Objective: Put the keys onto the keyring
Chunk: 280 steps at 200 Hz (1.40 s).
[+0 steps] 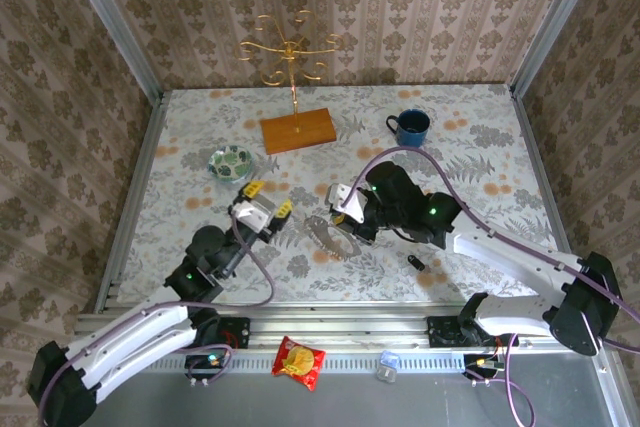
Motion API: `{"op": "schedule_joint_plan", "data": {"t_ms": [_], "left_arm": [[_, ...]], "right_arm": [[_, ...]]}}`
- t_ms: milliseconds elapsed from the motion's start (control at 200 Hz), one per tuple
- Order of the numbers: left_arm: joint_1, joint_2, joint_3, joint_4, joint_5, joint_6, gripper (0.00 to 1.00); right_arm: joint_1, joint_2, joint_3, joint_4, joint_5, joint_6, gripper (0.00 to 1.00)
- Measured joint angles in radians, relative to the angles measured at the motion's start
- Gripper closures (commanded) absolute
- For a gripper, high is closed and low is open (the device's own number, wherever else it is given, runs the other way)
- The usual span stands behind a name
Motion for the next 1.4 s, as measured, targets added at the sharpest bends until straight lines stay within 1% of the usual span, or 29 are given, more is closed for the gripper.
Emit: {"op": "schedule_joint_plan", "data": {"t_ms": [105,220,360,490,635,720,790,875,950,1160,1285,1400], "left_arm": [[0.035,-0.052,0.0,-0.027,-0.132,-0.058,0.36],[0.067,-0.115,0.0,-0.069,-0.228,-0.114,0.35],[0.093,-0.183,0.008,-0.148,-0.276,-0.168,0.35],[0.116,-0.225,0.033,-0.231,-0.32,-0.207,0.35],[0.137,-0.233,0.069,-0.309,-0.357,-0.237,0.35],[0.146,-0.233,0.087,-0.35,-0.375,-0.248,0.35],[0.155,-0.233,0.094,-0.373,-0.383,-0.255,0.35],[0.163,-0.233,0.095,-0.397,-0.382,-0.265,0.35],[0.169,-0.233,0.095,-0.412,-0.38,-0.273,0.35],[0.176,-0.23,0.095,-0.42,-0.357,-0.295,0.35],[0.177,-0.218,0.095,-0.42,-0.345,-0.301,0.35],[0.178,-0.203,0.095,-0.419,-0.333,-0.304,0.35]], "right_arm": [[0.027,0.027,0.009,0.039,-0.019,0.048,1.0],[0.079,0.076,0.041,0.108,-0.055,0.101,1.0],[0.126,0.167,0.1,0.229,-0.122,0.179,1.0],[0.154,0.263,0.118,0.357,-0.154,0.267,1.0],[0.176,0.37,0.14,0.475,-0.159,0.383,1.0],[0.18,0.408,0.138,0.525,-0.142,0.45,1.0],[0.177,0.423,0.13,0.542,-0.12,0.473,1.0],[0.158,0.424,0.101,0.537,-0.104,0.474,1.0],[0.119,0.424,0.084,0.489,-0.096,0.444,1.0],[-0.012,0.424,0.079,0.219,-0.006,0.232,1.0],[-0.034,0.415,0.079,0.093,0.047,0.113,1.0],[-0.035,0.405,0.079,0.021,0.087,0.037,1.0]]}}
